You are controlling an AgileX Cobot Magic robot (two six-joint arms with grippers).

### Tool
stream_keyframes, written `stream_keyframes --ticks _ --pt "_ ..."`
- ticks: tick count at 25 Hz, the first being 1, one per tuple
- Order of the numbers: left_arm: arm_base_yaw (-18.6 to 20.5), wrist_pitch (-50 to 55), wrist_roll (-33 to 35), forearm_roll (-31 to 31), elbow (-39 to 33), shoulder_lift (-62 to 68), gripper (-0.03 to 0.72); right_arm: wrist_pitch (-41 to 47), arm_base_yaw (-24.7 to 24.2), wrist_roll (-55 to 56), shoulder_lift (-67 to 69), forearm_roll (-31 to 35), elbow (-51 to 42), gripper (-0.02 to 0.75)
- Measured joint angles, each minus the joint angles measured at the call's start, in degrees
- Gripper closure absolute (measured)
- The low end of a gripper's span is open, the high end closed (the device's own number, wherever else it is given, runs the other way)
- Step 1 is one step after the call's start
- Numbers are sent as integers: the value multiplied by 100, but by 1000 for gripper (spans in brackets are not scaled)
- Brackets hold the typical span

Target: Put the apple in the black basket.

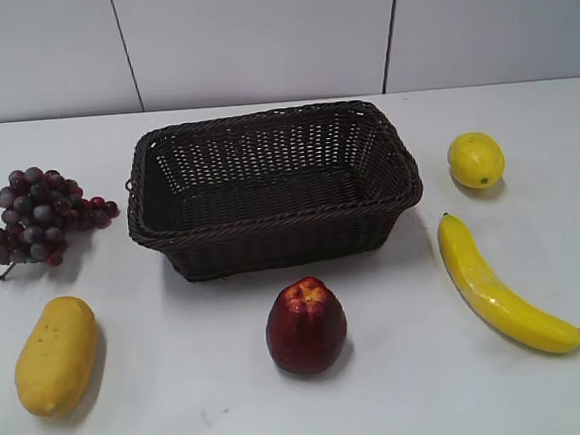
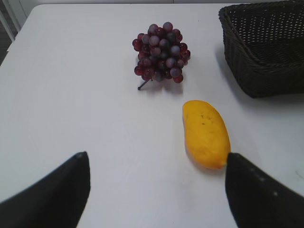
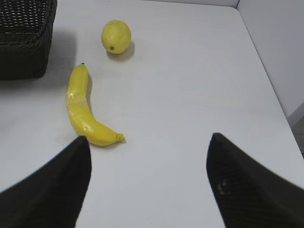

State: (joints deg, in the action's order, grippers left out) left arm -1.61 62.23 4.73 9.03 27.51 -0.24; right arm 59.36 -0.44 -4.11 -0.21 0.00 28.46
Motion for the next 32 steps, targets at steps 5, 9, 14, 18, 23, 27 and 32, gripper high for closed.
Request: stream_keyframes --ticks 5,9,14,18,23,27,32 --pt "0 0 0 0 0 0 9 0 0 0 0 0 0 167" --pt "0 0 0 0 0 0 9 0 0 0 0 0 0 167" --pt "0 0 0 -5 0 0 15 0 0 0 0 0 0 167" --pt "0 0 0 -23 0 0 29 0 0 0 0 0 0 167" --pt "0 -390 0 -21 131 371 41 0 0 0 0 0 0 167" --pt "-8 -1659 338 423 368 1334 45 0 0 0 0 0 0 167" --pt "-182 -2308 1298 1349 813 3101 49 0 0 0 0 0 0 167"
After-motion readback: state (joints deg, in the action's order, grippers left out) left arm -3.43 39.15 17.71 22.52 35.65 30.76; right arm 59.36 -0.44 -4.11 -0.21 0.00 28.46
